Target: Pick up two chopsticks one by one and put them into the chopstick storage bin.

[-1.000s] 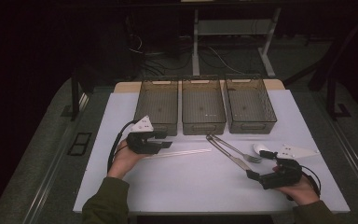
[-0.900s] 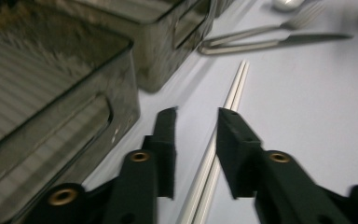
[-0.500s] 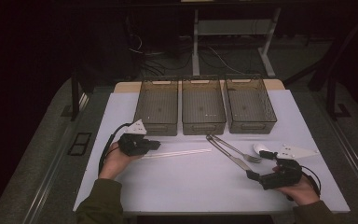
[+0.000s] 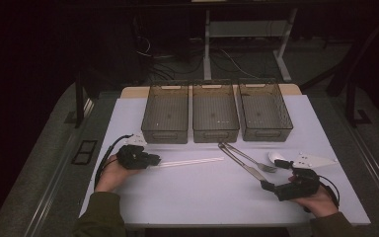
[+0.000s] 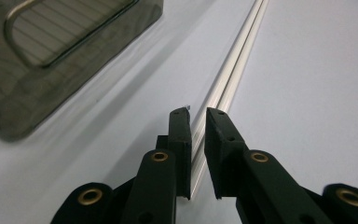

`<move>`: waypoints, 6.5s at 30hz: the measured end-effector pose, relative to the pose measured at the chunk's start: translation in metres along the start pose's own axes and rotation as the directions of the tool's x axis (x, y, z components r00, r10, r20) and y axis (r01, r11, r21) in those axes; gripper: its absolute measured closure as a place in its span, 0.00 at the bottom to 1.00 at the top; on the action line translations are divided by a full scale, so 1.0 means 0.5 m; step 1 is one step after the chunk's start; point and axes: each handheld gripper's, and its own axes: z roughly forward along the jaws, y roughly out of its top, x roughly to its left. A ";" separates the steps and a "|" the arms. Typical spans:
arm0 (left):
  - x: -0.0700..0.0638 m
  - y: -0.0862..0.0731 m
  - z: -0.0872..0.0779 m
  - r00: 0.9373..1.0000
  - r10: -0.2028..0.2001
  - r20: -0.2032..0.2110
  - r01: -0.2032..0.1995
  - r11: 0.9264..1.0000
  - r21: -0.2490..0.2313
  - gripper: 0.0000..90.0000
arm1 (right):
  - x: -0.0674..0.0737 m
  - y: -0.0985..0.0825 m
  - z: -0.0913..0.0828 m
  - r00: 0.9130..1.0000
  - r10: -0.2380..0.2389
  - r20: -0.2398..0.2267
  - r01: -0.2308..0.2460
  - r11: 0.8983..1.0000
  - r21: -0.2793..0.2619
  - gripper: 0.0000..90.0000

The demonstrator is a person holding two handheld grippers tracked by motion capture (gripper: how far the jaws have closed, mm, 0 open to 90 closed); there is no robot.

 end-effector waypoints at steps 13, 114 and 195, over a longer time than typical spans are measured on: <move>0.002 -0.013 0.008 1.000 0.014 0.015 -0.015 0.999 0.036 0.71 | 0.000 0.000 0.001 1.000 -0.002 -0.002 0.002 1.000 0.002 0.03; -0.157 0.057 0.026 0.998 0.056 0.001 -0.056 0.997 -0.045 0.42 | -0.007 -0.004 0.010 1.000 -0.014 0.006 0.014 1.000 0.027 0.03; -0.149 0.101 0.149 0.998 0.046 -0.029 -0.044 0.996 0.079 0.89 | -0.007 0.003 0.018 1.000 -0.019 -0.009 0.019 1.000 0.024 0.03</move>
